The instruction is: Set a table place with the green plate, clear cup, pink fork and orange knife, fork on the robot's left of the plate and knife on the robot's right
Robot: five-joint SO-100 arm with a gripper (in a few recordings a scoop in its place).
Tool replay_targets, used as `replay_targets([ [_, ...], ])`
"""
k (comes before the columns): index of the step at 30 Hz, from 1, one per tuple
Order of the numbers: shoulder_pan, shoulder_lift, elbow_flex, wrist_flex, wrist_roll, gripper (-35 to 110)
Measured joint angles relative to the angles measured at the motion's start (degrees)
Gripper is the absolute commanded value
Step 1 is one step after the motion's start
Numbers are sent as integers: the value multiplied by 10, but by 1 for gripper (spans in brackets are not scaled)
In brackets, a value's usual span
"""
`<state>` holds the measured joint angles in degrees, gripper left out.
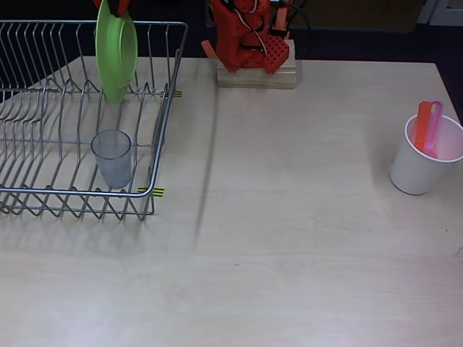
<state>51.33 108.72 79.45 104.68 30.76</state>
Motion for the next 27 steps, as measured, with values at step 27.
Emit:
replay_targets([
  [27,-502,45,-154,-33,221,0],
])
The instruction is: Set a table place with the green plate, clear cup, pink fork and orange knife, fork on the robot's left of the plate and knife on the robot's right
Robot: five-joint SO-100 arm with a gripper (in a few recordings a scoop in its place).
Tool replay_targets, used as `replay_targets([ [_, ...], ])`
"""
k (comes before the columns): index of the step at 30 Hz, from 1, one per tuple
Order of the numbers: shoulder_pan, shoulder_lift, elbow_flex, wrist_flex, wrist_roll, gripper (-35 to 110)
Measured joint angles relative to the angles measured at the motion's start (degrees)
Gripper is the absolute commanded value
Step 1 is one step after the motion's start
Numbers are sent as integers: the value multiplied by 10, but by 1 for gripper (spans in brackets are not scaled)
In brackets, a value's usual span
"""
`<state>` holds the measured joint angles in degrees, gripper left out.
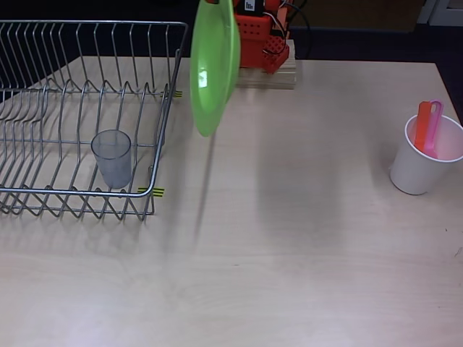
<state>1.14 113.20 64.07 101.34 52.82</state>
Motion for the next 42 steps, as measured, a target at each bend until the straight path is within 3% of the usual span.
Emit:
replay_targets([
  [13,-147,63,363,-266,200,0],
  [20,-147,137,593,-390,190,0],
  [31,-144,32,650,-535,47,6],
  [42,-224,-92,729,-696,125,16],
])
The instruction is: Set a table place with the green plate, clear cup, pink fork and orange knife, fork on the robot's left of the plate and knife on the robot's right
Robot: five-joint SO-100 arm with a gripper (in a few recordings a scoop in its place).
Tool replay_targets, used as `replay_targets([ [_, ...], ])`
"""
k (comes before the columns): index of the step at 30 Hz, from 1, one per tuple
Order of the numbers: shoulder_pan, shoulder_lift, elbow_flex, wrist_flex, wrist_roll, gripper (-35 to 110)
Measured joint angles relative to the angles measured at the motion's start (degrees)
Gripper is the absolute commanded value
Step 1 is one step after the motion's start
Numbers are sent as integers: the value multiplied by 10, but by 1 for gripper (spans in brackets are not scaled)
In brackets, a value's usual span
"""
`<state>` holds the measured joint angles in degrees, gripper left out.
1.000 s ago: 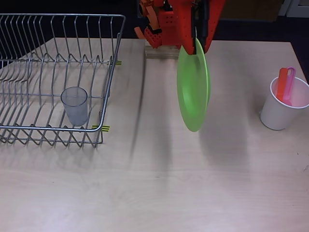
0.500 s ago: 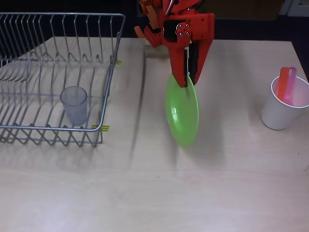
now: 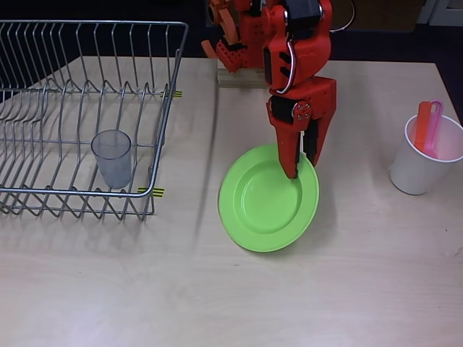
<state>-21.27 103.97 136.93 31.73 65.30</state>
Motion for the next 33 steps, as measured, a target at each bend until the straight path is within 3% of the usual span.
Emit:
replay_targets([
  [7,-25,-13,50,-54,65,19],
  [24,-65,-69,70,-138,112,15],
  [28,-53,-36,52,-85,66,10],
  [33,-1,54,-44,79,-34,10],
])
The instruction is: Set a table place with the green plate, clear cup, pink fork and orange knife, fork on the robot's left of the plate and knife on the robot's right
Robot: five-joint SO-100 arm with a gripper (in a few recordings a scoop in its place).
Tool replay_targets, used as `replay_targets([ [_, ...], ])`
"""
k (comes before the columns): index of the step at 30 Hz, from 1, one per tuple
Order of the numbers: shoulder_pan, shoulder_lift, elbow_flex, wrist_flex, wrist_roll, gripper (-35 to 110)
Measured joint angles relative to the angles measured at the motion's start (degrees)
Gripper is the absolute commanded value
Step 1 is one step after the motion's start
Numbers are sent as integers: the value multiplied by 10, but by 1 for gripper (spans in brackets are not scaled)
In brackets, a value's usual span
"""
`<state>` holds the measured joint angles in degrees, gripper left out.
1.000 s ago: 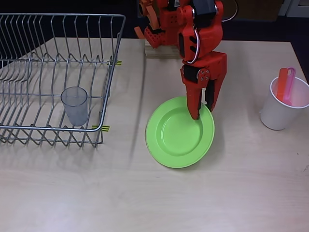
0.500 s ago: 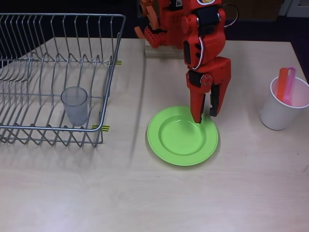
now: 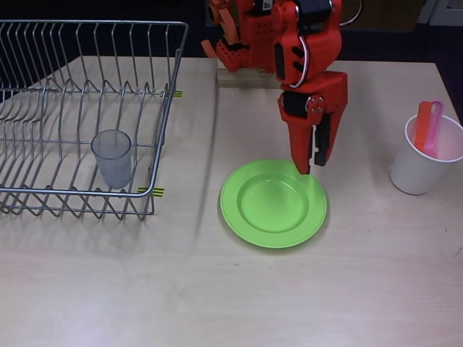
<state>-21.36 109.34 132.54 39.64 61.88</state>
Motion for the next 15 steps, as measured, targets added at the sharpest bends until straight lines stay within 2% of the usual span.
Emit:
replay_targets([
  [5,64,85,-89,183,-114,10],
  [11,126,151,-142,294,-512,8],
  [12,139,157,-144,307,-545,8],
  [15,185,176,-153,330,-555,6],
])
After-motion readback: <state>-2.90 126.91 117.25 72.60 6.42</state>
